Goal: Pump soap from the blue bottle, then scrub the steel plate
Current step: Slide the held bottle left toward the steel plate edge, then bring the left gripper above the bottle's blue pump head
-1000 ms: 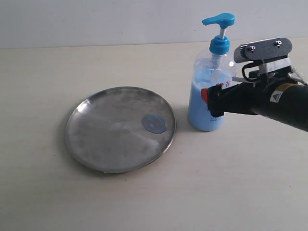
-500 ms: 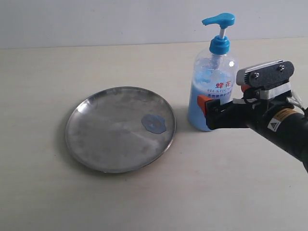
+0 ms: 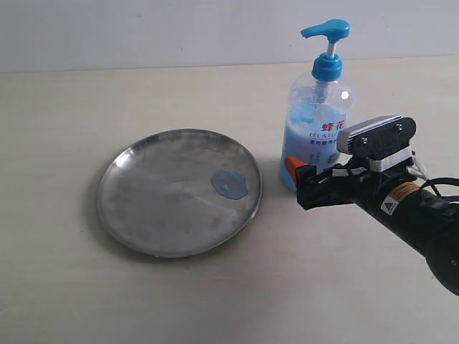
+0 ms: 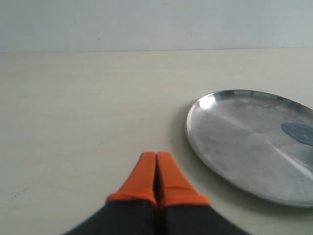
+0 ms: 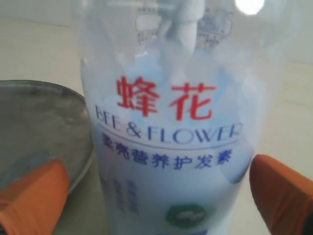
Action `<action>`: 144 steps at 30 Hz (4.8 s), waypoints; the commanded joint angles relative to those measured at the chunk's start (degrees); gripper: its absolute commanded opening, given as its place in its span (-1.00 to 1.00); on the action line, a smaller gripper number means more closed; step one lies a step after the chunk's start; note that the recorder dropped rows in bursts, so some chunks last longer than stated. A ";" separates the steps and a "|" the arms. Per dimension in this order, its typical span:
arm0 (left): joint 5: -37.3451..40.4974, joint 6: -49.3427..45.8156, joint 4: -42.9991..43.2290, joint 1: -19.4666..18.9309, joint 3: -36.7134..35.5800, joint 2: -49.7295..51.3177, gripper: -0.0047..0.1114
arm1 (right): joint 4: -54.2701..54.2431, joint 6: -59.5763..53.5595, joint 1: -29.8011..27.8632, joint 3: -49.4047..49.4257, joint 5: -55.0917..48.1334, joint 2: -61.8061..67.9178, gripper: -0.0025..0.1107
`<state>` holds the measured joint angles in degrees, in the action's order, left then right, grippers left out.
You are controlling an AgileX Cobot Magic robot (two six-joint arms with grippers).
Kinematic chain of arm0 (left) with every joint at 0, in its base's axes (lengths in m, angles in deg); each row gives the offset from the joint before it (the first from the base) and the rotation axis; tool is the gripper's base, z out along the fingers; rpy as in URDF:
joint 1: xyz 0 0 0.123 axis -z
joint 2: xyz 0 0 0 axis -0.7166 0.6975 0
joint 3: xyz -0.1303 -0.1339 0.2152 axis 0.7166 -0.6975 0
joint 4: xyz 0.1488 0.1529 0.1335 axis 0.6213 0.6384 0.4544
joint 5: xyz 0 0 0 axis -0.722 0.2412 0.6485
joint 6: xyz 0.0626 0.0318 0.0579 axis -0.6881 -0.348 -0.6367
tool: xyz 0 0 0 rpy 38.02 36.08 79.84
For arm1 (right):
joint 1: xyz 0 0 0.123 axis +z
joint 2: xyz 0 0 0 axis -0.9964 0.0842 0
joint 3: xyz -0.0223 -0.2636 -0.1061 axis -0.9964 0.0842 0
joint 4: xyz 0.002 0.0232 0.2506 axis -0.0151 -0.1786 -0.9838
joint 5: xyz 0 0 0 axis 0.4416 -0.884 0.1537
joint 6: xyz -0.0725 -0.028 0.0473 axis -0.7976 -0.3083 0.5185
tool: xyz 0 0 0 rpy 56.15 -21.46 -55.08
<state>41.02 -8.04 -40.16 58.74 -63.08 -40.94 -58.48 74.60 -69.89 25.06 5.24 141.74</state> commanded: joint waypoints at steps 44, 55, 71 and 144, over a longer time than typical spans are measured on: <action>-0.57 0.20 0.05 0.25 -0.19 -0.30 -0.92 | -2.13 -1.08 2.84 -16.45 -5.68 1.86 -0.96; -0.57 0.20 0.05 0.25 -0.19 -0.30 -0.92 | -13.86 -10.31 8.96 -19.46 -10.25 1.86 -0.96; -0.16 0.22 0.05 0.32 7.95 7.76 -0.92 | -14.96 -13.46 9.04 -20.00 -11.09 1.86 -0.96; -4.80 0.07 -4.36 10.17 35.47 42.43 -0.92 | -13.02 -23.65 9.04 -23.87 -4.69 7.32 -0.96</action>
<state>35.24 -8.04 -44.01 66.49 -30.41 -1.95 -70.19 51.83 -61.05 2.17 -4.67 149.78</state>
